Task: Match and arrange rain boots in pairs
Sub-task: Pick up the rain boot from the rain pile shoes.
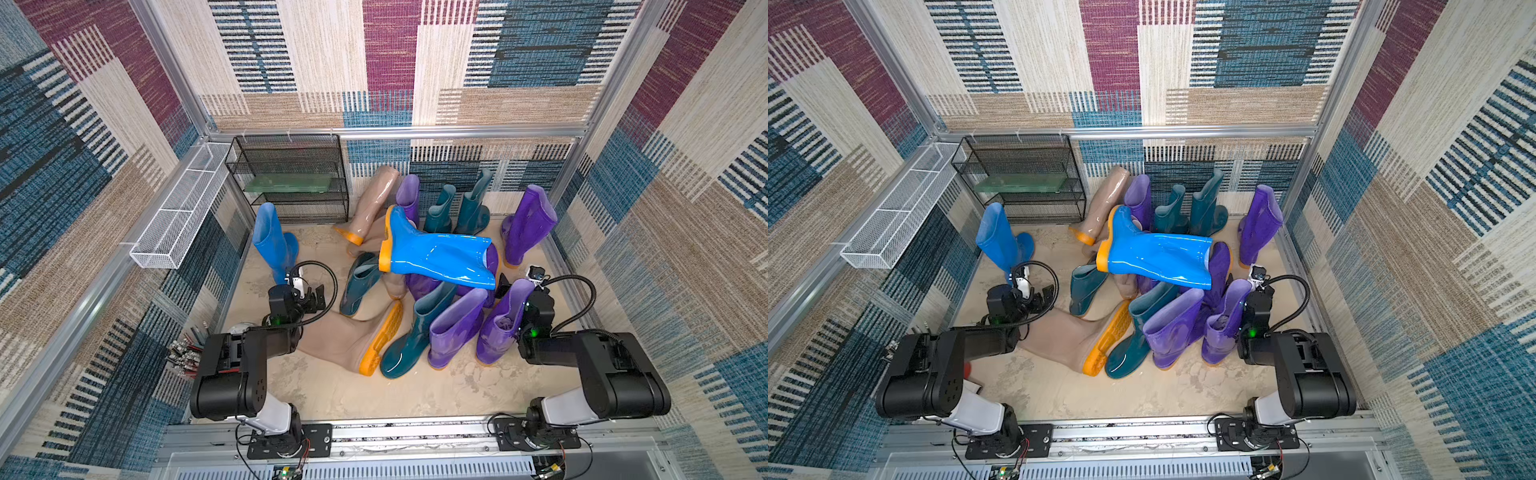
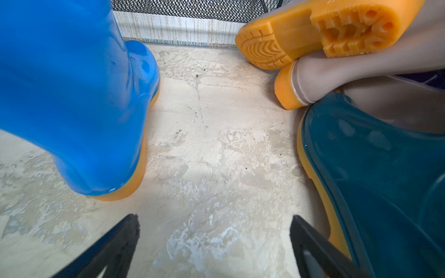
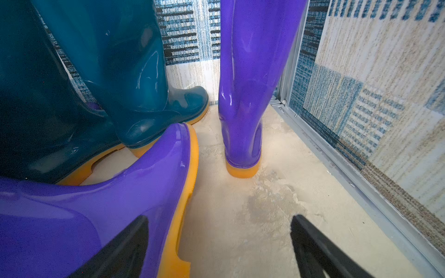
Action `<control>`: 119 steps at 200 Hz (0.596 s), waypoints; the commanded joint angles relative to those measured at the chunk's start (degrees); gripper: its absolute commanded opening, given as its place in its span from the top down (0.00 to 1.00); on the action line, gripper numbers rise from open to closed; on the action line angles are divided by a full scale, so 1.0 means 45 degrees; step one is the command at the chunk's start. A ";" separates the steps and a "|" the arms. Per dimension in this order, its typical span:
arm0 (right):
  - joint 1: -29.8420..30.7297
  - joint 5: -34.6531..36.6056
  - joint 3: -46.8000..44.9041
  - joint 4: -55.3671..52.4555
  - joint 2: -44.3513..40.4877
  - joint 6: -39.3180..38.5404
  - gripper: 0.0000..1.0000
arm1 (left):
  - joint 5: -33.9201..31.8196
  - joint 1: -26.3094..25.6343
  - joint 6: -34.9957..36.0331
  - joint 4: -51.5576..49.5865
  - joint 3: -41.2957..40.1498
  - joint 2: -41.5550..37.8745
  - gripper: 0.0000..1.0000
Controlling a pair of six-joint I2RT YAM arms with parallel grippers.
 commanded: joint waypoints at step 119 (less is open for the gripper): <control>0.0027 0.0129 0.0097 0.0206 0.0018 -0.0109 0.05 | -0.0130 -0.0066 0.0445 0.0066 0.0016 -0.0067 0.00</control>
